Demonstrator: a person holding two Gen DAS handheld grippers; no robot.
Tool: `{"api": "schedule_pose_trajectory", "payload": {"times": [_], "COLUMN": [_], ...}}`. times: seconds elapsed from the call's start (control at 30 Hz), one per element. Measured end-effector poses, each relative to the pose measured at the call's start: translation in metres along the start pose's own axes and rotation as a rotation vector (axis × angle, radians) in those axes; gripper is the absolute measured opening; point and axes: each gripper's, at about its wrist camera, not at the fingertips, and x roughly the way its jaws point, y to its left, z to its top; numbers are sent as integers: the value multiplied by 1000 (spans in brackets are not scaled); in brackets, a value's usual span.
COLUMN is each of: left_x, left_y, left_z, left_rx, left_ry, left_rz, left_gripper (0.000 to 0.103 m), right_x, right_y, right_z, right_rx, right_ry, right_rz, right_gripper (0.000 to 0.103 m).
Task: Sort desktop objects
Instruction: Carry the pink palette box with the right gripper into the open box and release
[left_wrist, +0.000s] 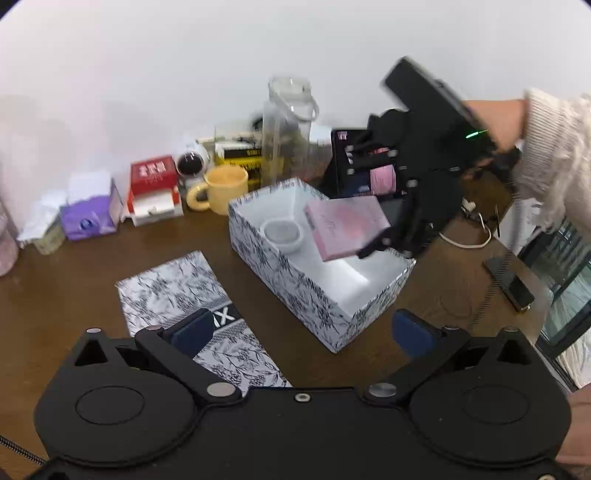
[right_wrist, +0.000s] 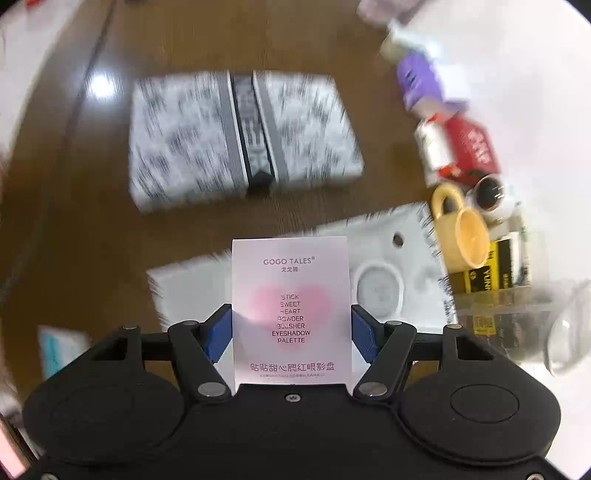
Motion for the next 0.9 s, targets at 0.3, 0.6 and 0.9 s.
{"api": "schedule_pose_trajectory", "payload": {"times": [0.3, 0.6, 0.9], "left_x": [83, 132, 197], "left_y": [33, 34, 28], "left_z": [5, 9, 22], "left_rx": [-90, -78, -215], "left_ry": [175, 256, 357], "left_rz": [-76, -77, 13], "left_gripper": [103, 103, 102], "right_x": [89, 123, 120], "right_y": [0, -15, -19], "right_z": [-23, -31, -39], "right_rx": [-133, -202, -198], "right_ry": [92, 79, 57], "right_rz": [59, 81, 98], "right_gripper": [69, 69, 70]}}
